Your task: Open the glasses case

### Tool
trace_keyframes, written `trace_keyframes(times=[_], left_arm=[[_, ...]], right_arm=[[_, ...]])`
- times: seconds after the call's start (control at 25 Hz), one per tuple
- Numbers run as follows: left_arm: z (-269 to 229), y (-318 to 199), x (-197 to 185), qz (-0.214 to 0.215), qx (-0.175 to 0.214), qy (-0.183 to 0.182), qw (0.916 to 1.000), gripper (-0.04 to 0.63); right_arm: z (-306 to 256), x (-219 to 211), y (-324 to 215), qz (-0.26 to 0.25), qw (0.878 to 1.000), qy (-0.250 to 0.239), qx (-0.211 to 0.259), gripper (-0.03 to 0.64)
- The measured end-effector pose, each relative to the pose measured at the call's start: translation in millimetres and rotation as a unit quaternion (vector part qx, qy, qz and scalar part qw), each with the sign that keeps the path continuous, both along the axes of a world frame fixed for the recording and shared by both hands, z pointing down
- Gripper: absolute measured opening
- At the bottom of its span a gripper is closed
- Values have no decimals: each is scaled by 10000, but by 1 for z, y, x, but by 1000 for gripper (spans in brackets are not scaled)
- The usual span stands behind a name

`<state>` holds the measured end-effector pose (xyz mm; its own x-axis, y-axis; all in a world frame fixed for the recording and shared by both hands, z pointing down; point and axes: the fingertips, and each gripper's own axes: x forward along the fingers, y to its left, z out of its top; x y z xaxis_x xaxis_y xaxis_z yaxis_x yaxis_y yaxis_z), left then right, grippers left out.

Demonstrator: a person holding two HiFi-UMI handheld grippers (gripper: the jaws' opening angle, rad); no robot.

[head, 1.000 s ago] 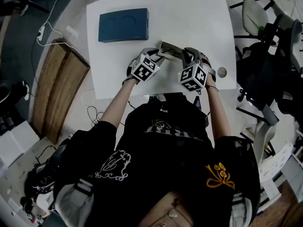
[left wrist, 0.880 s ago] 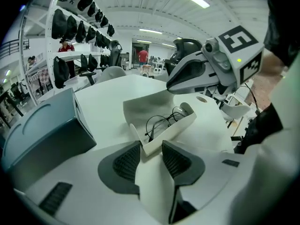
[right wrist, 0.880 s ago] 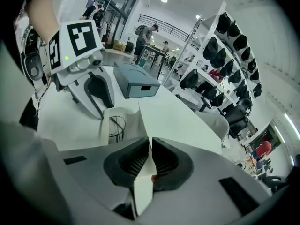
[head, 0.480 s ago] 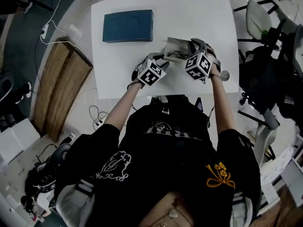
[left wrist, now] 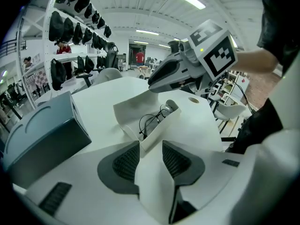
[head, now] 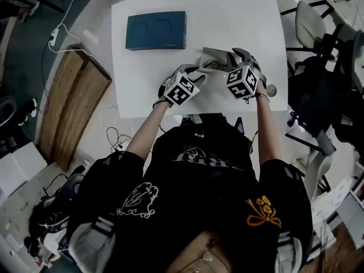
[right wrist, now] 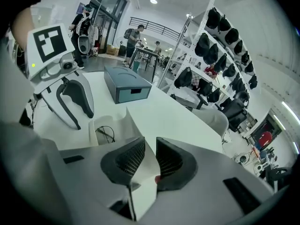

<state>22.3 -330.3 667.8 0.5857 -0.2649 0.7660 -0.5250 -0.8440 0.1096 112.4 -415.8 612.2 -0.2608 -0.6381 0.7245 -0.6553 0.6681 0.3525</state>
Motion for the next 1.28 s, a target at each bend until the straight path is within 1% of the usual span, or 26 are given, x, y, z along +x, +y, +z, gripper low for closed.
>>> trace_keyframes(times=[0.16, 0.24, 0.36, 0.44, 0.64, 0.8, 1.04, 1.28], left_arm=[[-22, 6, -9, -222, 113, 306, 9992, 150], [-37, 13, -16, -326, 113, 464, 9983, 150], [-58, 26, -26, -445, 209, 669, 9965, 150], [-70, 35, -35, -530, 293, 751, 9953, 150], [-108, 61, -55, -758, 539, 1247, 9878, 146], [-134, 84, -75, -889, 770, 1500, 9817, 140], [-169, 128, -104, -884, 1026, 1864, 9731, 132], [-185, 181, -119, -744, 1107, 2140, 9677, 127]], right_arm=[[-16, -9, 14, 100, 9998, -183, 63, 87], [-30, -16, 22, 184, 9988, -418, 149, 86], [-52, -26, 36, 409, 9950, -840, 340, 46], [-66, -31, 48, 592, 9914, -1101, 394, 40], [-101, -54, 86, 983, 9773, -1827, 437, 32], [-123, -73, 120, 1127, 9664, -2246, 537, 32], [-146, -105, 173, 1219, 9474, -2899, 601, 29], [-159, -122, 230, 1387, 9313, -3306, 641, 19]])
